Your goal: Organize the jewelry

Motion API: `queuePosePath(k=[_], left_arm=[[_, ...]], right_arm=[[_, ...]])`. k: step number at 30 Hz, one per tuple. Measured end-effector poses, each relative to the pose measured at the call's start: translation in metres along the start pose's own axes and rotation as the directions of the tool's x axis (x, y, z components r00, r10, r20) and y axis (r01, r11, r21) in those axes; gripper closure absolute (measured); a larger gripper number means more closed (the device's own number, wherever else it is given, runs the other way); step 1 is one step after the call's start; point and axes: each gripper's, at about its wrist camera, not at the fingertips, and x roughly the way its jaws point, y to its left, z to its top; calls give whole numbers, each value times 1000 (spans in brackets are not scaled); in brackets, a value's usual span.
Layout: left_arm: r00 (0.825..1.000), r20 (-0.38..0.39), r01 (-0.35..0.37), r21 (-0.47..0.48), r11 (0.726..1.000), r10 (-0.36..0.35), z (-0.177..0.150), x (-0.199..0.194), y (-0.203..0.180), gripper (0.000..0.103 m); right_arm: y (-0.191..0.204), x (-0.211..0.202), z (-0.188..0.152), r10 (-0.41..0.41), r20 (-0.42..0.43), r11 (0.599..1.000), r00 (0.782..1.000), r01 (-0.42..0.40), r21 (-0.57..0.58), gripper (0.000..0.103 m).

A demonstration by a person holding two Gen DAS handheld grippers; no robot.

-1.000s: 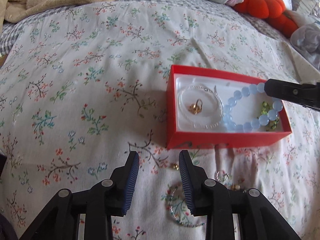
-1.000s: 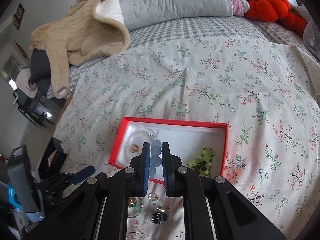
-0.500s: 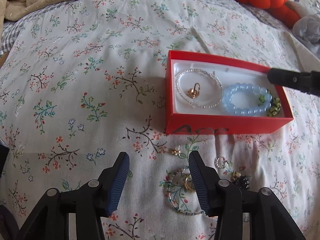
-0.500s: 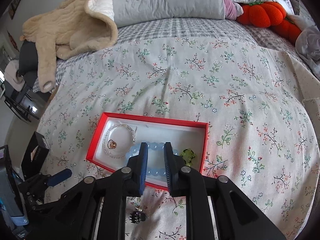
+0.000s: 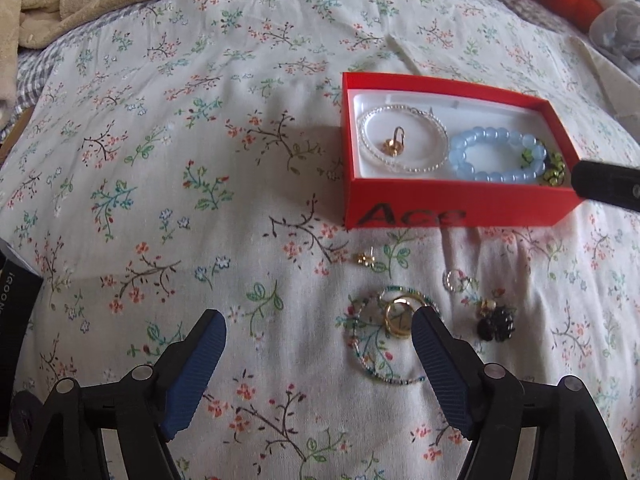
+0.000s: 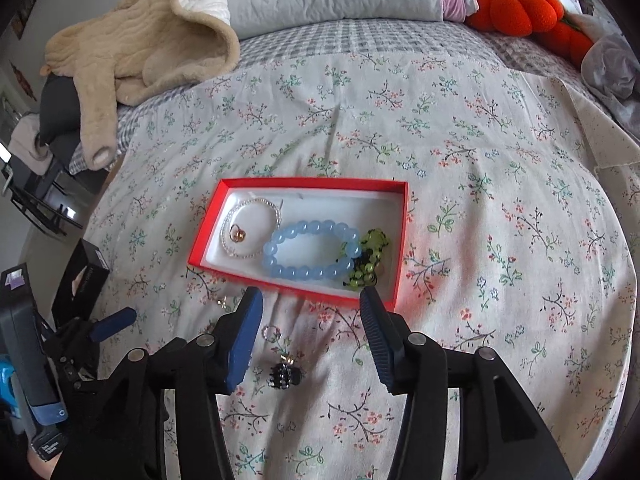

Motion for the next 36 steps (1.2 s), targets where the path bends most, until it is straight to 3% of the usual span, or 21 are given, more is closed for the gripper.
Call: queuePosePath(k=[4, 10, 14, 23, 24, 26, 28, 36], left_arm=[[999, 4, -42, 23, 999, 42, -10, 1, 0, 21], [1000, 2, -24, 1, 1000, 24, -28, 4, 3, 21], [997, 71, -23, -21, 1000, 24, -39, -2, 1, 21], [982, 156, 108, -27, 994, -103, -53, 0, -5, 22], [981, 154, 127, -31, 991, -121, -53, 2, -7, 24], [975, 148, 172, -34, 985, -165, -51, 8, -10, 49], [972, 143, 196, -38, 980, -189, -50, 13, -14, 58], [969, 157, 191, 2, 982, -189, -43, 25, -29, 60]], right_arm=[[5, 3, -16, -3, -35, 1000, 999, 2, -22, 49], [-5, 4, -40, 4, -12, 999, 1000, -4, -37, 45], [-21, 10, -61, -1, -29, 1000, 1000, 0, -25, 42], [-47, 7, -101, -111, -3, 990, 994, 110, -89, 42], [-48, 7, -104, -108, -11, 990, 994, 107, -90, 42], [-48, 9, -107, -105, -28, 990, 994, 102, -95, 42], [-47, 9, -108, -113, -34, 988, 993, 109, -109, 42], [-43, 5, -107, -104, -17, 988, 994, 101, -120, 42]])
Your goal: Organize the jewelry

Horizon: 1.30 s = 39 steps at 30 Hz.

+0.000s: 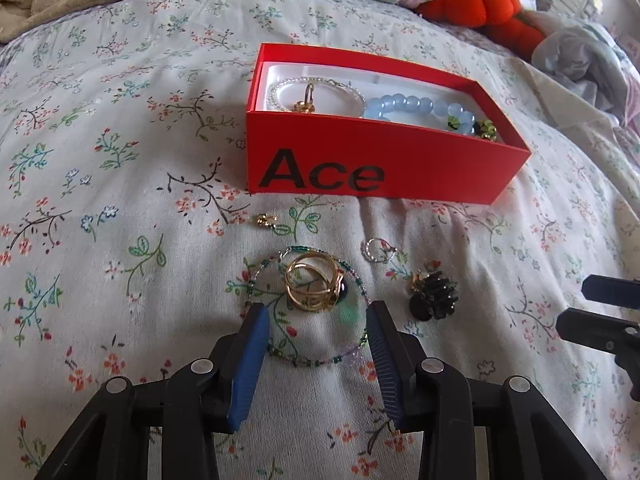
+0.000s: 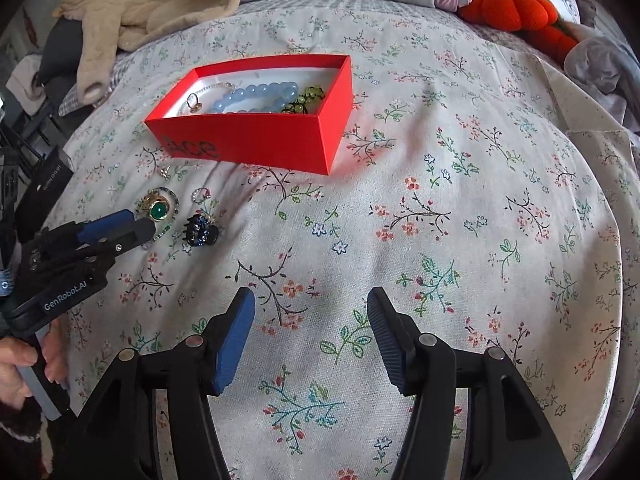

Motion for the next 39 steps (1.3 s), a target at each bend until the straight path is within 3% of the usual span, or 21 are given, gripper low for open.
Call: queuePosePath(k=[7, 13, 27, 39], left_arm=[[1000, -7, 2, 10, 1000, -1, 8, 10, -1, 60], [1000, -13, 3, 25, 1000, -3, 11, 15, -3, 73], [1000, -9, -21, 41, 999, 21, 8, -10, 1, 73], [999, -38, -18, 6, 1000, 18, -9, -30, 24, 73]], right_arm=[[-4, 5, 0, 0, -11, 1000, 1000, 0, 15, 42], [-3, 9, 2, 1, -19, 1000, 1000, -1, 17, 42], [8, 11, 16, 2, -15, 1000, 1000, -2, 30, 42], [54, 26, 26, 1, -18, 999, 1000, -2, -53, 42]])
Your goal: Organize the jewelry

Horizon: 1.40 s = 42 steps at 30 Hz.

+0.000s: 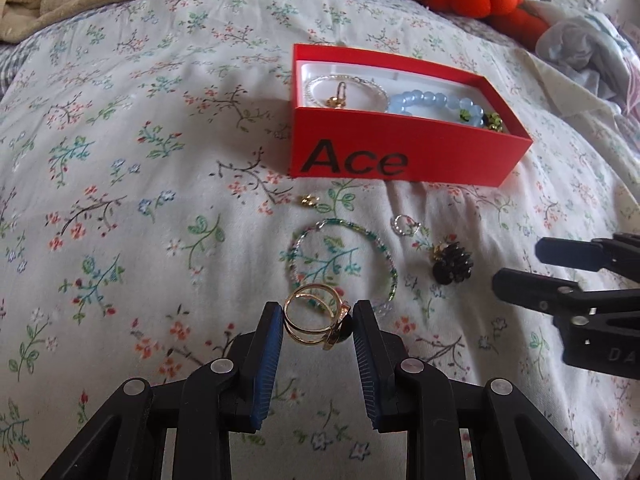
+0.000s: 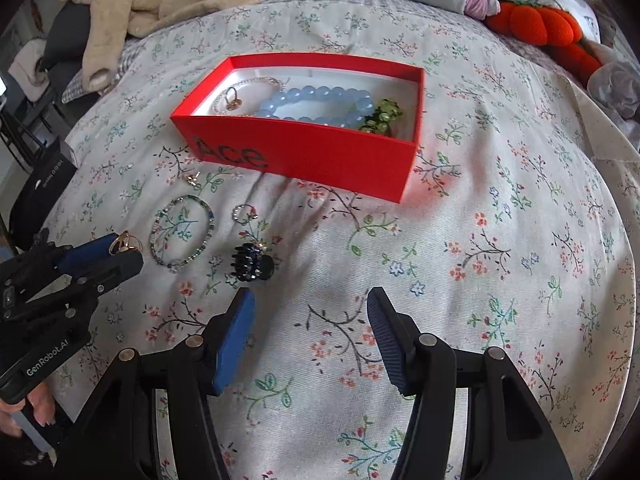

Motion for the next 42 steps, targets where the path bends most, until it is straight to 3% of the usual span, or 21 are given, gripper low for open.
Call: queuePosePath(k=[11, 19, 21, 23, 32, 42], left_arm=[[1000, -12, 12, -65, 998, -13, -12, 3, 37, 73], [1000, -7, 29, -70, 997, -30, -11, 6, 41, 73], [999, -8, 30, -70, 997, -31, -10, 6, 41, 73], [1000, -8, 29, -73, 997, -30, -9, 7, 42, 73], [1000, -21, 10, -70, 998, -11, -3, 5, 42, 73], [1000, 14, 12, -61, 998, -11, 16, -13, 32, 73]], right_arm=[[30, 25, 10, -2, 23, 998, 1000, 4, -60, 44], [34, 27, 17, -8, 35, 997, 999, 10, -78, 73], [31, 24, 16, 21, 22, 997, 1000, -19, -70, 85], [29, 23, 17, 40, 4, 997, 999, -40, -61, 89], [17, 9, 20, 74, -11, 997, 997, -74, -18, 89], [-10, -21, 34, 79, 45, 994, 996, -82, 67, 89]])
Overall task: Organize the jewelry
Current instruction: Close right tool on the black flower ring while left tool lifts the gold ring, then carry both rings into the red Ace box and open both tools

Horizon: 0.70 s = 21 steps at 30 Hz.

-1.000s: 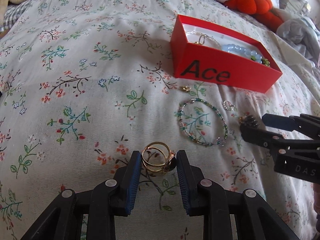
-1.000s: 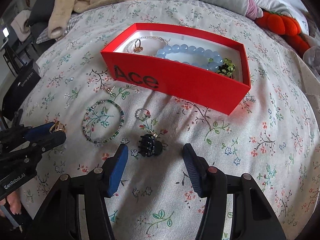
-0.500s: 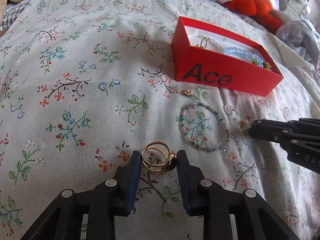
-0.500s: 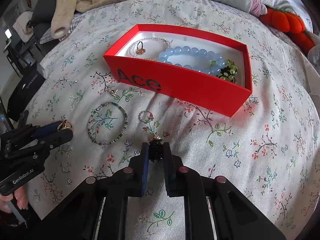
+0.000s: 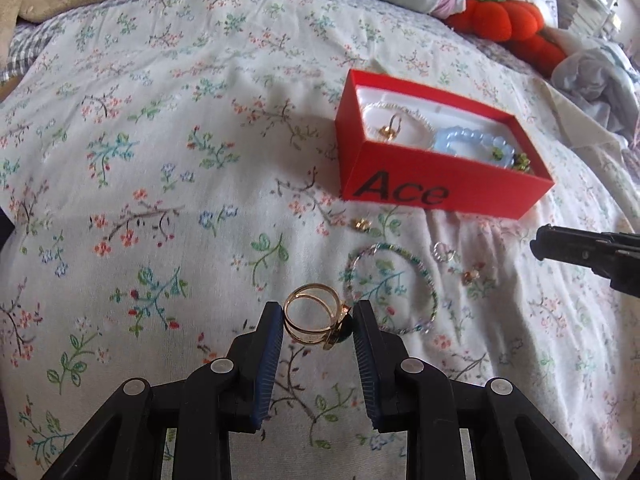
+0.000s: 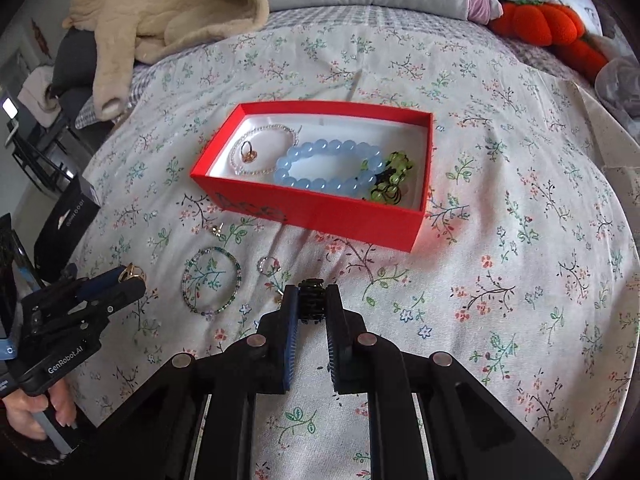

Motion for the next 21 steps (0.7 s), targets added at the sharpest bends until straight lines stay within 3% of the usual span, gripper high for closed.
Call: queuePosePath(k=[9, 21], left_arm=[[999, 54, 6, 33, 999, -8, 28, -13, -25, 73], [992, 48, 117, 34, 993, -119, 72, 17, -63, 73]], right_arm=[[-23, -24, 18, 20, 55, 996, 998, -25, 85, 89], [-44, -31, 41, 38, 134, 993, 990, -52, 104, 89]])
